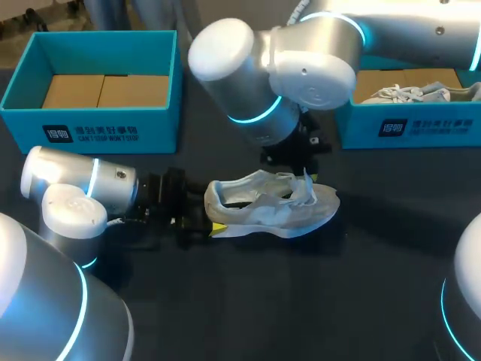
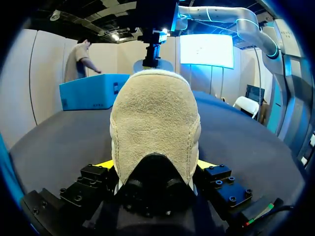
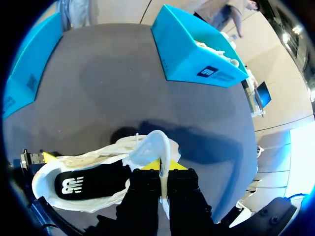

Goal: Take the shoe out of the shoebox, open the shoe tongue, remove and reinsert the insole, then place the shoe into the shoebox

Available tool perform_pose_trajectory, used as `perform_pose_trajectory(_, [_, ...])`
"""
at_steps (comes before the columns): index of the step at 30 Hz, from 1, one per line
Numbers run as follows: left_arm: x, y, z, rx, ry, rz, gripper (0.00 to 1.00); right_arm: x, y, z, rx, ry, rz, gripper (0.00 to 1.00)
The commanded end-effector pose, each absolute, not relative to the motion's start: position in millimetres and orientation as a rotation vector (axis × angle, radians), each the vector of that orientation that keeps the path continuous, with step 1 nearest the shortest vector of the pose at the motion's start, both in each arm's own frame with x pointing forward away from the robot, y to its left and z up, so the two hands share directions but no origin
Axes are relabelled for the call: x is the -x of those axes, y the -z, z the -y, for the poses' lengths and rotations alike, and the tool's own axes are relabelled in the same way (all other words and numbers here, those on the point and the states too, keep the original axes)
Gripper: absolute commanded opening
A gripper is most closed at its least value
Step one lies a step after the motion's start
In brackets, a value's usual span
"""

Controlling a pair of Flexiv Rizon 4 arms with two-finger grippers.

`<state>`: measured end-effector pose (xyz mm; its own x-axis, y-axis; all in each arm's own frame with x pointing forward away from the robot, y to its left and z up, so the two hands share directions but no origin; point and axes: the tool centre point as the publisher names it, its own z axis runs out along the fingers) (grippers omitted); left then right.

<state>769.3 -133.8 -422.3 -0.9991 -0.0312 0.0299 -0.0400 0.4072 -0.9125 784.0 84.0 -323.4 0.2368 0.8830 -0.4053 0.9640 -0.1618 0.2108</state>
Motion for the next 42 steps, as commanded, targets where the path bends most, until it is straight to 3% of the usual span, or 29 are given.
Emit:
perform_pose_trajectory(1, [-769.0, 426.8, 134.2, -0.068, -1.706, 2.629, 0.0, -779.8, 337.7, -69.1, -2.178, 0.186, -1.613, 0.0])
perform_pose_trajectory(15, [-769.0, 426.8, 134.2, -0.068, -1.706, 2.629, 0.0, -780.4, 372.7, -34.0, -2.21, 0.179, -1.583, 0.0])
perform_pose_trajectory(16, [-769.0, 426.8, 134.2, -0.068, -1.706, 2.629, 0.0, -781.0, 374.3, -31.6, -2.21, 0.18, -1.582, 0.04])
perform_pose_trajectory(19, [-769.0, 426.8, 134.2, -0.068, -1.706, 2.629, 0.0, -782.4, 375.5, -28.1, -2.212, 0.188, -1.579, 0.4])
perform_pose_trajectory(20, [-769.0, 426.8, 134.2, -0.068, -1.706, 2.629, 0.0, -782.7, 375.7, -27.1, -2.211, 0.19, -1.578, 0.47])
perform_pose_trajectory(22, [-769.0, 426.8, 134.2, -0.068, -1.706, 2.629, 0.0, -783.0, 377.3, -22.4, -2.209, 0.199, -1.574, 0.87])
perform_pose_trajectory(24, [-769.0, 426.8, 134.2, -0.068, -1.706, 2.629, 0.0, -782.6, 377.9, -20.6, -2.214, 0.204, -1.573, 1.0])
perform_pose_trajectory(42, [-769.0, 426.8, 134.2, -0.068, -1.706, 2.629, 0.0, -779.6, 364.6, -16.7, -2.264, 0.227, -1.502, 1.0])
